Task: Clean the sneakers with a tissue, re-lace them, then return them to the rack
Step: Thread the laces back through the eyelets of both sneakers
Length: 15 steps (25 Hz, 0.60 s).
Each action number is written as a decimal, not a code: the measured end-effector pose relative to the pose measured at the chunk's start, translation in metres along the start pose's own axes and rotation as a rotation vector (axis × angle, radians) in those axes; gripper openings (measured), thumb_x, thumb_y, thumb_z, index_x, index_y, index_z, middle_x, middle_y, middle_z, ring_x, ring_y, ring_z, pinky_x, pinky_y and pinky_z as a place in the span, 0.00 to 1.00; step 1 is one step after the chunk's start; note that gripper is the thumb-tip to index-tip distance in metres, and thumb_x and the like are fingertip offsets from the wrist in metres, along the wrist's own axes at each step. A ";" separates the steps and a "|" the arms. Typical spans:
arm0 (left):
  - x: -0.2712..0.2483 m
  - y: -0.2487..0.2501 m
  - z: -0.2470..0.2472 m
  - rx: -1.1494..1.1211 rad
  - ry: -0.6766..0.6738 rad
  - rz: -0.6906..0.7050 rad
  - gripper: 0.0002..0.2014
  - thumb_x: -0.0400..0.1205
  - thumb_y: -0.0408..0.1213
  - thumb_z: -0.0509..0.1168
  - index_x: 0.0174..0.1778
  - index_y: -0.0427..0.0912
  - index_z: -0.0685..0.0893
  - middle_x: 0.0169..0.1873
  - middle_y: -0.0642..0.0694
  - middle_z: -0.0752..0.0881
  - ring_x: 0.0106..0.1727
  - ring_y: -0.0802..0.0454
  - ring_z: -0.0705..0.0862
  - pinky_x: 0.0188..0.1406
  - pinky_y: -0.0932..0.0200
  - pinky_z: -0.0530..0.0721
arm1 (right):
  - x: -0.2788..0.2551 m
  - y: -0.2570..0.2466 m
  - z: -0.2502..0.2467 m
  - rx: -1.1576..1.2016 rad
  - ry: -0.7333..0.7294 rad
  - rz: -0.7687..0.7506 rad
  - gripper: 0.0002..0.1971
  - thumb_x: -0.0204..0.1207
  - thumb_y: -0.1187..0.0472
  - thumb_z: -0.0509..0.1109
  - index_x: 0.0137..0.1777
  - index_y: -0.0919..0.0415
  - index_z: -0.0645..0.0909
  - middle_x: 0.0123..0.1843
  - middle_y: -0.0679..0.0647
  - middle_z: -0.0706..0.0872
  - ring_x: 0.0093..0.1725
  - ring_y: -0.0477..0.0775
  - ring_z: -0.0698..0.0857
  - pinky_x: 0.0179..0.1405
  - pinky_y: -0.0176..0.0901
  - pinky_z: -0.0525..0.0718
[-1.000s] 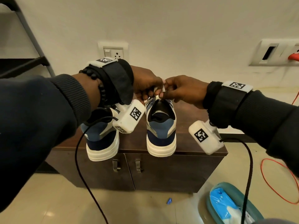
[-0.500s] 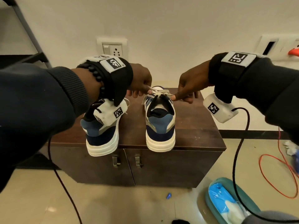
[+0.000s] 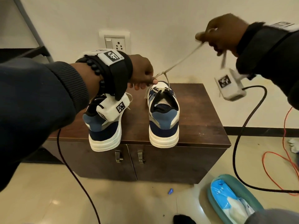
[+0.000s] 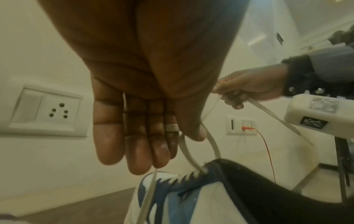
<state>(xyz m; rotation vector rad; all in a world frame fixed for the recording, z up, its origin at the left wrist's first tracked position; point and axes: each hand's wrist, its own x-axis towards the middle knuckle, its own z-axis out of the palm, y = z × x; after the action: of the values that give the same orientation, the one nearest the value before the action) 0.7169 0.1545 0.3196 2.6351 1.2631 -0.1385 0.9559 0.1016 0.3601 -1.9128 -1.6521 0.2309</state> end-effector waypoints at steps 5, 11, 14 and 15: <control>0.001 -0.014 0.002 0.125 -0.051 -0.133 0.17 0.85 0.45 0.61 0.35 0.41 0.84 0.25 0.50 0.84 0.15 0.63 0.79 0.15 0.73 0.73 | 0.000 0.010 0.020 -0.715 -0.177 -0.032 0.19 0.78 0.47 0.68 0.55 0.64 0.79 0.54 0.64 0.84 0.55 0.66 0.80 0.50 0.50 0.76; -0.001 -0.003 0.005 0.330 -0.053 -0.048 0.20 0.81 0.47 0.67 0.66 0.41 0.80 0.61 0.42 0.84 0.60 0.44 0.81 0.54 0.58 0.74 | -0.016 -0.010 0.049 -0.414 -0.299 -0.288 0.15 0.78 0.49 0.68 0.56 0.60 0.83 0.54 0.55 0.87 0.54 0.56 0.82 0.54 0.43 0.75; 0.000 0.008 0.016 0.271 -0.044 0.030 0.20 0.81 0.44 0.68 0.66 0.40 0.78 0.59 0.41 0.84 0.56 0.44 0.80 0.52 0.56 0.72 | -0.025 -0.028 0.069 -0.316 -0.505 -0.364 0.13 0.78 0.51 0.68 0.58 0.56 0.82 0.51 0.51 0.87 0.50 0.50 0.81 0.52 0.41 0.75; 0.001 0.011 0.019 0.245 -0.031 0.054 0.18 0.81 0.44 0.67 0.63 0.39 0.78 0.56 0.41 0.84 0.51 0.45 0.79 0.49 0.57 0.72 | -0.027 -0.031 0.075 -0.322 -0.530 -0.368 0.13 0.78 0.51 0.69 0.58 0.56 0.82 0.50 0.50 0.86 0.49 0.50 0.81 0.51 0.42 0.75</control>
<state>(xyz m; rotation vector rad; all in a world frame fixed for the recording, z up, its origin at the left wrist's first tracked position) 0.7264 0.1442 0.3025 2.8557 1.2349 -0.3449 0.8871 0.1022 0.3092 -1.8176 -2.4882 0.3613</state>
